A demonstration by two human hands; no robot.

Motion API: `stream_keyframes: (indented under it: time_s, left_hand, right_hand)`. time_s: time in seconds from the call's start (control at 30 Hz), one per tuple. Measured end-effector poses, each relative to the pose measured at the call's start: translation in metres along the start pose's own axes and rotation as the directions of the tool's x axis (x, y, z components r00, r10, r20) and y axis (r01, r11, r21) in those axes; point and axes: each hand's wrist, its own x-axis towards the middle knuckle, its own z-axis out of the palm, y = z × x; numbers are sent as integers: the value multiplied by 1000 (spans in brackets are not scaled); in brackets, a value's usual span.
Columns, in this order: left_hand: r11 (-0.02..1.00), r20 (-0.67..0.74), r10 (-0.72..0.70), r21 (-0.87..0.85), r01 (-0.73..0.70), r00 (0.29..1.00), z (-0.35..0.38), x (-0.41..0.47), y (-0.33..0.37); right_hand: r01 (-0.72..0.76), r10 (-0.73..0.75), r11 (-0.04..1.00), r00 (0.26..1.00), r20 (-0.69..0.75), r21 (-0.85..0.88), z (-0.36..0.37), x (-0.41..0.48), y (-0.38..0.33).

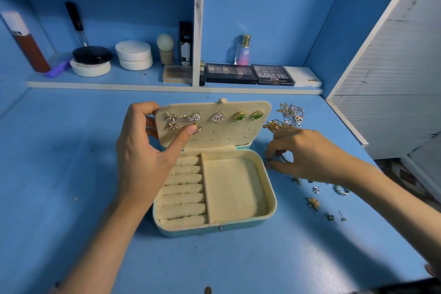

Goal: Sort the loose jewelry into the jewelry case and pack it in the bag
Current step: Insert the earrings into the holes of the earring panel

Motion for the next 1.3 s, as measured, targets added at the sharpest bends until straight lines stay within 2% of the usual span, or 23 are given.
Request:
stream_keyframes:
  time_s: [0.37, 0.57, 0.67, 0.87, 1.1, 1.3]
  left_hand:
    - [1000, -2, 3, 4, -3, 1000, 0, 0, -1]
    - [1000, 3, 8, 2, -8, 1000, 0, 0, -1]
    - [1000, 4, 10, 2, -10, 1000, 0, 0, -1]
    - [1000, 1, 12, 2, -12, 1000, 0, 0, 1]
    - [1000, -5, -1, -2, 1, 1000, 0, 0, 2]
    - [1000, -10, -3, -5, 3, 1000, 1, 0, 1]
  right_hand:
    - [76, -76, 996, 997, 18, -36, -1, 5, 0]
    - [-14, 16, 998, 1000, -17, 58, -3, 1, 10]
    - [-115, 116, 993, 992, -52, 29, -7, -2, 20]
    - [-227, 229, 973, 967, 112, -35, -14, -9, 25]
    - [-250, 254, 966, 965, 58, -67, -8, -8, 26]
    - [-182, 182, 983, 983, 22, -22, -12, -7, 20]
